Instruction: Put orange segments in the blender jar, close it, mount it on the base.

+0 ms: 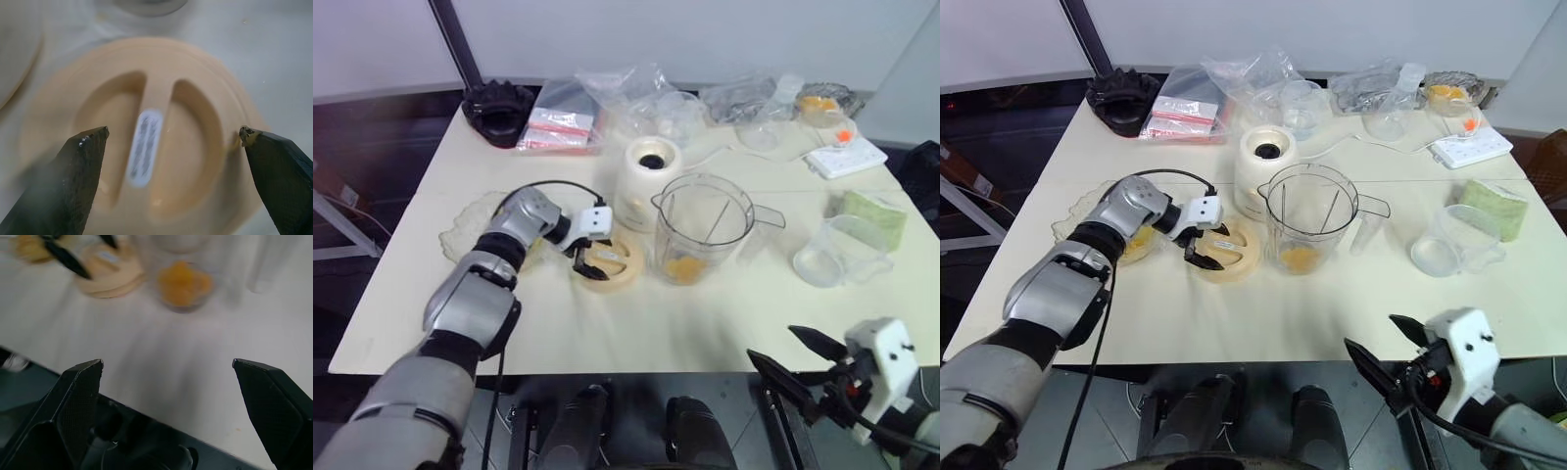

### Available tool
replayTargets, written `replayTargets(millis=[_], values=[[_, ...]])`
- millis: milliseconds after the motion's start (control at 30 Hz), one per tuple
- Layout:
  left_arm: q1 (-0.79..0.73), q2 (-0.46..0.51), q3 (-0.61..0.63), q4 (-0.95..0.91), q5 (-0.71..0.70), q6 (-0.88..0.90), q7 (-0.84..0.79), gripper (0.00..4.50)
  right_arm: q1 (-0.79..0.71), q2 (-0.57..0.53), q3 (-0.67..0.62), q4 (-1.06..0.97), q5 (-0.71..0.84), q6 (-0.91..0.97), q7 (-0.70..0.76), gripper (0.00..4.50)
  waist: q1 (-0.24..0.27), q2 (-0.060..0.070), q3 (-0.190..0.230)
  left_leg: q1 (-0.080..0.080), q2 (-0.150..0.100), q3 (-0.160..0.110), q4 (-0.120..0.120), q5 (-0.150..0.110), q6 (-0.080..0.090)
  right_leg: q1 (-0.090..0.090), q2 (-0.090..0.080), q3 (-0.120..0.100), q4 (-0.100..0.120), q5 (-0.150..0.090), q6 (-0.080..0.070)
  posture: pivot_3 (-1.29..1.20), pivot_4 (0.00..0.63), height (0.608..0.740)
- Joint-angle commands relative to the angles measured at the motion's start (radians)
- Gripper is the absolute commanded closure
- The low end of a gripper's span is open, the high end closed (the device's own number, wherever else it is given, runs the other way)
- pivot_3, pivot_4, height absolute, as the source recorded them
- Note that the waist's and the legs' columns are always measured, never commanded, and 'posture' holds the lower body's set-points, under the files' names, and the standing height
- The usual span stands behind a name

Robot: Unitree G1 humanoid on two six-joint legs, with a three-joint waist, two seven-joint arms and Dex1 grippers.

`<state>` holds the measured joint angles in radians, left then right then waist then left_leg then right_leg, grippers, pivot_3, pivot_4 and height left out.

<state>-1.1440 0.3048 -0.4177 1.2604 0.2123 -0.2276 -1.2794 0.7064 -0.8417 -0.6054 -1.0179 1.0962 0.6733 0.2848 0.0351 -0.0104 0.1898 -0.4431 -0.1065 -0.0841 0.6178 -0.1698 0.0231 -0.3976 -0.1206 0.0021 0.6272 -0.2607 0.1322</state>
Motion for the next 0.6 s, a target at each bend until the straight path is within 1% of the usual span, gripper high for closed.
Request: replayTargets(millis=[33, 67, 133, 200, 233, 267, 333, 433, 533, 567, 600], values=[[-0.010, -0.019, 0.004, 0.022, 0.047, 0.008, 0.104, 0.00, -0.068, -0.082, 0.034, -0.029, 0.119, 0.002, -0.079, 0.06, 0.002, 0.000, -0.001, 0.001, 0.001, 0.000, 0.001, 0.000, 0.000, 0.003, -0.001, -0.001, -0.002, 0.001, 0.000, 0.00, 0.150, 0.740], [-0.005, -0.027, 0.005, 0.029, 0.053, 0.017, 0.114, 0.00, -0.098, -0.102, 0.056, -0.029, 0.134, 0.006, -0.100, 0.06, 0.002, 0.001, -0.002, 0.001, 0.004, 0.000, 0.001, 0.000, 0.000, 0.006, -0.001, -0.003, -0.006, 0.001, 0.001, 0.00, 0.150, 0.740], [0.003, -0.036, 0.005, 0.039, 0.060, 0.043, 0.105, 0.00, -0.147, -0.130, 0.094, -0.029, 0.152, 0.014, -0.139, 0.06, 0.003, -0.001, -0.003, 0.000, 0.013, 0.003, 0.000, 0.000, 0.000, 0.010, 0.002, -0.008, -0.015, 0.005, -0.003, 0.00, 0.150, 0.740], [0.011, -0.036, 0.002, 0.045, 0.066, 0.055, 0.088, 0.00, -0.178, -0.140, 0.114, -0.029, 0.165, 0.023, -0.166, 0.06, 0.003, -0.001, -0.004, -0.001, 0.017, 0.007, -0.001, 0.000, 0.000, 0.013, 0.001, -0.010, -0.015, 0.006, -0.004, 0.00, 0.150, 0.740], [0.014, -0.037, 0.004, 0.048, 0.066, 0.066, 0.088, 0.25, -0.189, -0.143, 0.123, -0.029, 0.170, 0.025, -0.176, 0.01, 0.003, -0.001, -0.004, -0.001, 0.017, 0.008, -0.002, 0.000, 0.000, 0.012, 0.000, -0.010, -0.015, 0.006, -0.005, 0.00, 0.150, 0.740], [0.016, -0.036, 0.004, 0.050, 0.068, 0.073, 0.088, 0.53, -0.202, -0.148, 0.135, -0.029, 0.173, 0.027, -0.186, 0.00, 0.003, -0.001, -0.005, -0.001, 0.017, 0.008, -0.002, 0.000, 0.000, 0.011, 0.000, -0.010, -0.015, 0.008, -0.008, 0.00, 0.150, 0.740], [0.021, -0.032, 0.002, 0.052, 0.072, 0.081, 0.076, 1.18, -0.222, -0.156, 0.155, -0.029, 0.180, 0.029, -0.205, 0.00, 0.002, 0.000, -0.008, 0.000, 0.017, 0.008, -0.002, 0.000, 0.000, 0.011, 0.000, -0.010, -0.015, 0.008, -0.009, 0.00, 0.150, 0.740], [0.028, -0.027, 0.004, 0.053, 0.077, 0.085, 0.071, 2.52, -0.253, -0.161, 0.179, -0.029, 0.193, 0.034, -0.234, 0.00, 0.000, 0.001, -0.014, 0.000, 0.017, 0.008, -0.002, 0.000, 0.000, 0.010, 0.001, -0.010, -0.015, 0.009, -0.008, 0.00, 0.150, 0.740], [0.035, -0.024, 0.012, 0.054, 0.087, 0.093, 0.082, 3.98, -0.293, -0.173, 0.203, -0.026, 0.210, 0.042, -0.266, 0.00, -0.009, 0.000, -0.015, -0.001, 0.017, 0.008, -0.002, 0.000, 0.000, 0.008, 0.002, -0.009, -0.014, 0.008, -0.007, 0.00, 0.150, 0.740], [0.038, -0.021, 0.013, 0.054, 0.092, 0.090, 0.083, 4.24, -0.310, -0.179, 0.210, -0.021, 0.220, 0.043, -0.276, 0.00, -0.009, 0.000, -0.015, 0.000, 0.017, 0.008, -0.002, 0.000, 0.000, 0.008, 0.002, -0.009, -0.014, 0.008, -0.007, 0.00, 0.150, 0.740], [0.039, -0.016, 0.014, 0.052, 0.094, 0.087, 0.083, 4.23, -0.324, -0.184, 0.214, -0.016, 0.228, 0.047, -0.282, 0.00, -0.009, 0.000, -0.015, 0.000, 0.017, 0.008, -0.001, 0.000, 0.000, 0.008, 0.002, -0.009, -0.014, 0.008, -0.007, 0.00, 0.150, 0.740]])
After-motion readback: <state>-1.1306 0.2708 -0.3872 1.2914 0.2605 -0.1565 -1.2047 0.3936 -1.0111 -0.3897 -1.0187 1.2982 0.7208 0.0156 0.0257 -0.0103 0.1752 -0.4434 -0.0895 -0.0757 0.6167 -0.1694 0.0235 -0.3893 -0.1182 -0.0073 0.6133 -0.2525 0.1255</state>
